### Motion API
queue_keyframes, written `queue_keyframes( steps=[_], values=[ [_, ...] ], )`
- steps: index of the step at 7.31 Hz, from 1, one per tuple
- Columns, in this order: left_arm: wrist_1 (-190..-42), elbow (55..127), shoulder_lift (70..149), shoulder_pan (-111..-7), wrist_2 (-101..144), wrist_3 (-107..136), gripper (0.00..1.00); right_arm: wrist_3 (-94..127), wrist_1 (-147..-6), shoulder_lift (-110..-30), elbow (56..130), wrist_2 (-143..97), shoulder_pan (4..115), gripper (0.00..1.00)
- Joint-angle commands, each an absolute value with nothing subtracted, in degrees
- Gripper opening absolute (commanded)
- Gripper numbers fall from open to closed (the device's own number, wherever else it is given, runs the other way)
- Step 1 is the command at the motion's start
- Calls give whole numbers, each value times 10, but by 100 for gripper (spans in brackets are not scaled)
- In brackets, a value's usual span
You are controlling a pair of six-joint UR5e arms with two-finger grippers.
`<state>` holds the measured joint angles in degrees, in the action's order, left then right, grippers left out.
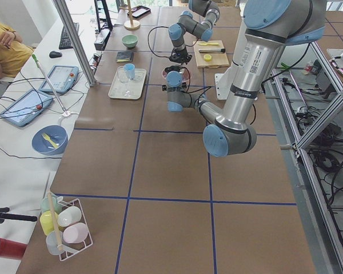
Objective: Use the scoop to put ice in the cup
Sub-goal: 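Drag the scoop through the ice and tilt it up to hold cubes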
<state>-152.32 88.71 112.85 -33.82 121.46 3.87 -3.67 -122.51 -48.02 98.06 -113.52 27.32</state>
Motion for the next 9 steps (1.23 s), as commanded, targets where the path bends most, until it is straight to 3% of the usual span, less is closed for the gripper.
queue_keyframes(
  steps=[1, 9],
  values=[
    [-1523, 889, 1129, -338, 1215, 39, 100, -34, -1217, -483, 988, -1138, 274, 0],
    [-1520, 901, 1126, -344, 1217, 39, 100, -4, -1160, -522, 1013, -1186, 287, 0]
  ],
)
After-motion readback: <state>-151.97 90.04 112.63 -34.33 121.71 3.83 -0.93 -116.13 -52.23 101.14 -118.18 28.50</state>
